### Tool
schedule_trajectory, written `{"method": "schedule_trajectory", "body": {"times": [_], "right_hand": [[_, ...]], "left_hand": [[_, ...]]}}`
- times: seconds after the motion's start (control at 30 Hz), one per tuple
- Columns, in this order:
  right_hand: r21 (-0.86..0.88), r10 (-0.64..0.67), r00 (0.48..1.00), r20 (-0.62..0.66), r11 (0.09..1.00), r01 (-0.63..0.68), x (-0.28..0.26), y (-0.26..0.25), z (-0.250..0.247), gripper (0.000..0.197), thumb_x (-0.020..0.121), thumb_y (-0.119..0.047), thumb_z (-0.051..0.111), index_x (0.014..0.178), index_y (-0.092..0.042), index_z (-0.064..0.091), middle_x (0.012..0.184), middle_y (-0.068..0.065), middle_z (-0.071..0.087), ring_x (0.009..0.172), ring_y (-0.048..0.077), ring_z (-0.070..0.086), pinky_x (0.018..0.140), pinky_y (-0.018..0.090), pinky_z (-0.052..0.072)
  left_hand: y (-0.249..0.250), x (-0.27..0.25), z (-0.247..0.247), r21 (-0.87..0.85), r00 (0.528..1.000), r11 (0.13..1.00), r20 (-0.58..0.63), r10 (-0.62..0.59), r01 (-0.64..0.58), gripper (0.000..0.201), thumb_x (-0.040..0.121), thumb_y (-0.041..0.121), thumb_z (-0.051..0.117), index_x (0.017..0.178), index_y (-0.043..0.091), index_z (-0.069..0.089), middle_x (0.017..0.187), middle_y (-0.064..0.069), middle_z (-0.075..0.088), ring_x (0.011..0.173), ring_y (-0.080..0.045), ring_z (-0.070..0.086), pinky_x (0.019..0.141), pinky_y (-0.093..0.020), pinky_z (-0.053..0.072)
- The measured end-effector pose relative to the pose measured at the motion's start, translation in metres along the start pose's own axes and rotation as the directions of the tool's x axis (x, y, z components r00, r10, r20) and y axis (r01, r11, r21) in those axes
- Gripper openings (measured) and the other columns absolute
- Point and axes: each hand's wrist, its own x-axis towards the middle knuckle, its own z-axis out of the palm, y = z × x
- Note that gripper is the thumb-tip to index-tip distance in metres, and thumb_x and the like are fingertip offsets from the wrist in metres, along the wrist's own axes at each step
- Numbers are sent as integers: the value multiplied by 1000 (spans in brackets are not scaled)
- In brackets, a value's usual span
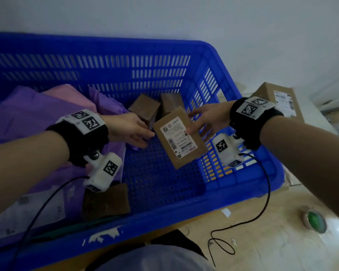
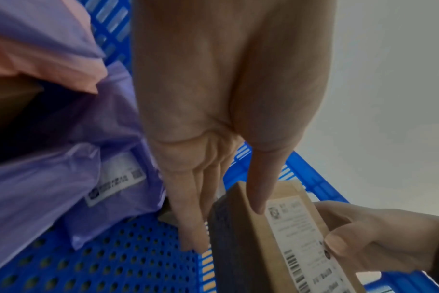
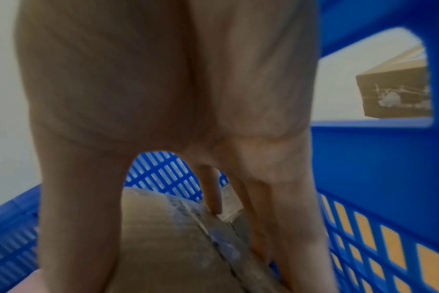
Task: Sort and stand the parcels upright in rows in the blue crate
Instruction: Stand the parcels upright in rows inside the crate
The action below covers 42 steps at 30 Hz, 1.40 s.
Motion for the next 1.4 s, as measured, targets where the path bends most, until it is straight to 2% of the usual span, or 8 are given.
{"method": "schedule_trajectory", "body": {"times": [0.13,0.6,0.73,0.9,1.0,1.13,1.27,1.4], "right_hand": [[-22,55,996,72,998,-54,13,1,10,41,91,-4,56,131,-6,46,67,2,73,58,18,70,52,31,58],[132,166,966,201,972,-194,80,36,50,55,91,6,50,142,-5,32,98,15,63,82,30,66,76,49,55],[-4,208,966,156,978,-210,92,47,51,78,88,5,57,150,-14,14,133,28,50,111,41,56,95,54,47],[-200,229,963,142,959,-199,104,63,60,69,88,4,59,146,-3,22,123,30,55,74,34,62,52,37,57],[-395,182,979,90,909,-132,107,67,60,61,87,-2,63,141,-1,35,119,23,61,91,37,66,63,35,57],[-652,138,979,153,758,-5,106,66,54,53,89,-13,63,137,-2,43,116,9,58,92,24,61,57,12,43],[-726,70,983,171,683,78,111,63,53,66,87,-10,65,145,-11,35,144,7,45,128,23,47,79,20,37],[-767,59,980,188,633,109,113,59,54,72,82,-5,68,145,-15,35,144,8,46,126,24,49,90,30,44]], "left_hand": [[-7,13,13,-54,994,997,93,-50,56,30,95,11,51,123,1,56,118,-14,65,94,-21,65,71,-22,59],[-50,72,46,-193,961,950,-82,-263,244,38,90,20,62,117,-4,51,98,-22,58,66,-22,59,45,-25,55],[-63,84,62,-215,957,940,-63,-284,265,29,89,19,63,107,0,52,71,-17,56,41,-10,57,47,-23,55],[-69,98,78,-234,953,929,-36,-302,286,42,90,12,62,128,2,46,97,-19,58,62,-21,59,57,-30,58],[-71,102,88,-286,952,912,0,-307,294,43,90,6,60,131,2,44,110,-24,56,73,-27,60,79,-40,52],[-71,104,94,-349,952,890,28,-303,293,32,89,4,61,119,6,49,91,-16,61,63,-25,60,59,-36,59],[-72,106,98,-376,952,876,68,-299,302,15,89,-1,59,97,9,51,76,-10,63,38,-17,62,45,-27,56],[-73,111,104,-367,956,883,113,-271,294,15,89,-2,58,104,2,57,81,-9,66,66,-25,64,56,-27,58]]}}
